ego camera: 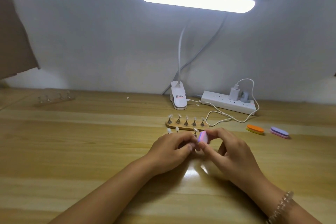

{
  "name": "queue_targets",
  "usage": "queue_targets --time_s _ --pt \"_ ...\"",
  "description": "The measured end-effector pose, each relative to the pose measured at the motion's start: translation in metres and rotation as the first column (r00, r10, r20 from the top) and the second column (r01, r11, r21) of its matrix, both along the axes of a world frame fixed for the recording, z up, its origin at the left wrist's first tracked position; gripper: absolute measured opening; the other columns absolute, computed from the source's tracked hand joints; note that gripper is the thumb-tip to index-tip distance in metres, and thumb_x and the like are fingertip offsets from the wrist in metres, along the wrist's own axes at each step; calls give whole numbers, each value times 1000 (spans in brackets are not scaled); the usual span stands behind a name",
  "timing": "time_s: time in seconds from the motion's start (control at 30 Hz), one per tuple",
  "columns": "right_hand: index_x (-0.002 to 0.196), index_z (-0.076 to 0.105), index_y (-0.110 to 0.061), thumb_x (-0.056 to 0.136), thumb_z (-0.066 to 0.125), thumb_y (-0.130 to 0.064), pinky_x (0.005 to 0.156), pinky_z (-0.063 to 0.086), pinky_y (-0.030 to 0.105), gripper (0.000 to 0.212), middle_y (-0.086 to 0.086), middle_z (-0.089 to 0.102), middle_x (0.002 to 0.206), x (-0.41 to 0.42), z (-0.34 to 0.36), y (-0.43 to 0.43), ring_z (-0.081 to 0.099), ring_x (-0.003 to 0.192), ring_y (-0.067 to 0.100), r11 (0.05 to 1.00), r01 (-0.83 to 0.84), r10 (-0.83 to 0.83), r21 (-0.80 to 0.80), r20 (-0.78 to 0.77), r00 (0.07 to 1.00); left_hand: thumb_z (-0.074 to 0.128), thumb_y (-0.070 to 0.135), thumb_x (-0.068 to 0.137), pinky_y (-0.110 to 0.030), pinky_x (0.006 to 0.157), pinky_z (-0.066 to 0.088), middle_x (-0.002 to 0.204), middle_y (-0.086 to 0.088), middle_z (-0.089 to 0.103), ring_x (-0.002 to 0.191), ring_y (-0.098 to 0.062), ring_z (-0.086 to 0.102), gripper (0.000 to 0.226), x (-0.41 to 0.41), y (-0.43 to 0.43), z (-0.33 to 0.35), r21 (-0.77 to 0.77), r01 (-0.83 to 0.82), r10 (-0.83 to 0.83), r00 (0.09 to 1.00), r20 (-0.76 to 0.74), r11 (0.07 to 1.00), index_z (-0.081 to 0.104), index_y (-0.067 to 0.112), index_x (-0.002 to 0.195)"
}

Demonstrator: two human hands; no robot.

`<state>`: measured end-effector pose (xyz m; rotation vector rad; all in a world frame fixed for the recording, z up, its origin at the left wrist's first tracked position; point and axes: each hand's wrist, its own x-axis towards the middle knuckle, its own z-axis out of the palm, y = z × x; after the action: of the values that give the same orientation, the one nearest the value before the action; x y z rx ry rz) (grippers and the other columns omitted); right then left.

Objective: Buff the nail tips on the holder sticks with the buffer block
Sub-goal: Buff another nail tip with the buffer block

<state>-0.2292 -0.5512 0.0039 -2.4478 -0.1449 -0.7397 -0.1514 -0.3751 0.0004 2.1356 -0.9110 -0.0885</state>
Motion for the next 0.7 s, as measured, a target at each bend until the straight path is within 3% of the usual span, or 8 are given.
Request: queue_targets --time_s 0.13,0.27,0.43,0.5,0.6,0.67,0.7 --pt "105 64 -31 81 69 -49 54 40 19 31 -22 61 94 -5 -1 7 50 60 -5 992 -33 37 -119 30 999 51 28 94 -44 85 50 93 8 69 91 -17 61 18 2 1 -1 -5 -3 3 1000 0 1000 68 26 100" --pt "105 63 -30 80 71 -45 59 42 27 31 -19 63 96 -1 0 1 48 60 -4 999 34 -34 -32 -13 999 55 20 98 -40 86 50 86 17 66 90 -11 61 18 5 1 -3 -15 -2 2 1000 8 1000 65 34 91" --pt "99 61 -31 78 73 -48 54 31 13 29 -22 61 91 -6 -2 7 48 65 -15 989 -15 17 -144 10 1000 54 21 96 -37 82 47 85 17 64 86 -9 59 15 8 1 -5 -30 10 -10 1000 2 999 67 29 96" --pt "93 60 -32 78 74 -48 56 35 19 26 -21 62 89 -3 -2 4 49 63 -10 998 18 -19 -68 -18 1000 55 16 98 -34 78 50 86 15 66 88 -9 61 19 9 1 -5 -59 22 -23 1000 -15 998 67 30 95" --pt "87 60 -32 79 73 -43 63 45 31 19 -19 64 87 5 -3 -9 53 62 0 985 110 -107 133 -29 994 55 8 99 -16 60 46 94 7 73 92 -7 68 20 7 -1 -6 -207 47 -74 989 -126 977 67 24 97" --pt "89 60 -33 80 71 -46 61 51 41 19 -18 64 88 4 -2 -10 56 59 8 976 104 -104 193 -12 995 56 6 99 -16 58 46 98 3 74 90 -10 70 18 7 -1 -8 -255 43 -81 987 -142 966 67 20 97" --pt "90 59 -33 79 69 -51 59 51 39 23 -18 64 89 2 -2 -7 56 57 10 985 68 -71 159 12 997 57 6 98 -19 57 48 95 4 73 82 -11 70 16 9 -1 -9 -263 44 -82 987 -139 964 68 18 98"
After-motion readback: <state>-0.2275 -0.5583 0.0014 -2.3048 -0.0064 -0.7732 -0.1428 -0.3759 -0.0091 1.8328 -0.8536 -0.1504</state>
